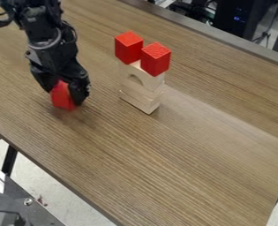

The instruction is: Put the red cube on top of two red cubes on right

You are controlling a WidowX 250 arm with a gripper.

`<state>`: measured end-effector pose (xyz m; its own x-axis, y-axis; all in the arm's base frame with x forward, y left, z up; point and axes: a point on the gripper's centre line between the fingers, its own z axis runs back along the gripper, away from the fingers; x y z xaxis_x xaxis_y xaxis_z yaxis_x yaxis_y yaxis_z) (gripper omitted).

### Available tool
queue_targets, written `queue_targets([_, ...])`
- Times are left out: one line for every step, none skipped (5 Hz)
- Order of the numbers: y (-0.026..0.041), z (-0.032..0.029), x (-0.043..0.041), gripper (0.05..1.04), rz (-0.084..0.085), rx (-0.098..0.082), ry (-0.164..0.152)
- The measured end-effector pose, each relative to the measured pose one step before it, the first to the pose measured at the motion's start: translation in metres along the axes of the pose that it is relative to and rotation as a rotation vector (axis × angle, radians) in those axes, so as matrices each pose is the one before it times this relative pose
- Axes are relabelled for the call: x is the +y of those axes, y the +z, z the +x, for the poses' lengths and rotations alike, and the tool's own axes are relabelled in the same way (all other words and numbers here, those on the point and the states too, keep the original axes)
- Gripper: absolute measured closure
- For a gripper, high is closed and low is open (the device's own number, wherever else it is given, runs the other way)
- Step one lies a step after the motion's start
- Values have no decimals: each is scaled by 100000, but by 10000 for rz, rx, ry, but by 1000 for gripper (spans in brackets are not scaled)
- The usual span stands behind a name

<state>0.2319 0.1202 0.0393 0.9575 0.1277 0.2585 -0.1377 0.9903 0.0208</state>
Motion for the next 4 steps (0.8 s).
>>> queue_targets([-862,130,323,397,142,-103,4])
queue_targets([-109,10,42,492,49,-134,-4])
queue_targets([100,-241,-316,492,-338,48,70])
queue_targets([2903,1007,-494,492,-1282,-184,-73])
